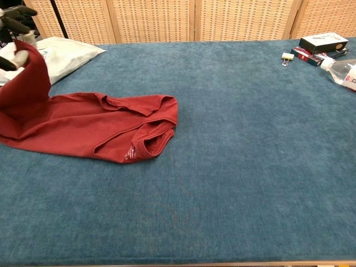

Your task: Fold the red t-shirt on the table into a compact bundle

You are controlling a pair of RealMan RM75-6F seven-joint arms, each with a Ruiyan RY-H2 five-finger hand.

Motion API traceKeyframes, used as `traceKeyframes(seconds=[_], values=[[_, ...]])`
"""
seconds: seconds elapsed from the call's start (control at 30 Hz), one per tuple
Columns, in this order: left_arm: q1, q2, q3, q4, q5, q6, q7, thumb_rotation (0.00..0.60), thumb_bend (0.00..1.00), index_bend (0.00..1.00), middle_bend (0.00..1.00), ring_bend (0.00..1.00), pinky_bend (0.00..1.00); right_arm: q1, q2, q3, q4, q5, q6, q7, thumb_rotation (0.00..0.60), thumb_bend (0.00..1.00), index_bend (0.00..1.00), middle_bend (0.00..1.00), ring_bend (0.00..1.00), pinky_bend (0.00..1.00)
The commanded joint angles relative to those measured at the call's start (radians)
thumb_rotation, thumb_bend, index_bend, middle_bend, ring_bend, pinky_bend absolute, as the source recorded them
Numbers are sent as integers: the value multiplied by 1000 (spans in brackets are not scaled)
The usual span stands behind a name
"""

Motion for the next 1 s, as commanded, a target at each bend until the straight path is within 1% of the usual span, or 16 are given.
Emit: traceKeyframes(seconds=[0.03,0.33,0.67,0.83,1.0], values=[[-50,-59,-18,-18,-35,-19,85,600,583,843,0,0,0,0,3,1,0,1,2,6,600,0,0,0,0,0],[-136,-175,-46,-11,-96,-29,236,600,581,843,0,0,0,0,13,5,0,9,2,35,600,0,0,0,0,0],[-203,-272,-47,30,-160,-35,367,600,579,843,0,0,0,3,19,7,2,13,-5,53,600,0,0,0,0,0],[-222,-304,-48,58,-178,-38,392,600,579,843,0,0,0,3,20,6,1,13,-5,56,600,0,0,0,0,0],[-241,-339,-45,85,-180,-43,389,600,578,843,0,0,0,3,23,8,0,15,-5,63,600,0,0,0,0,0]])
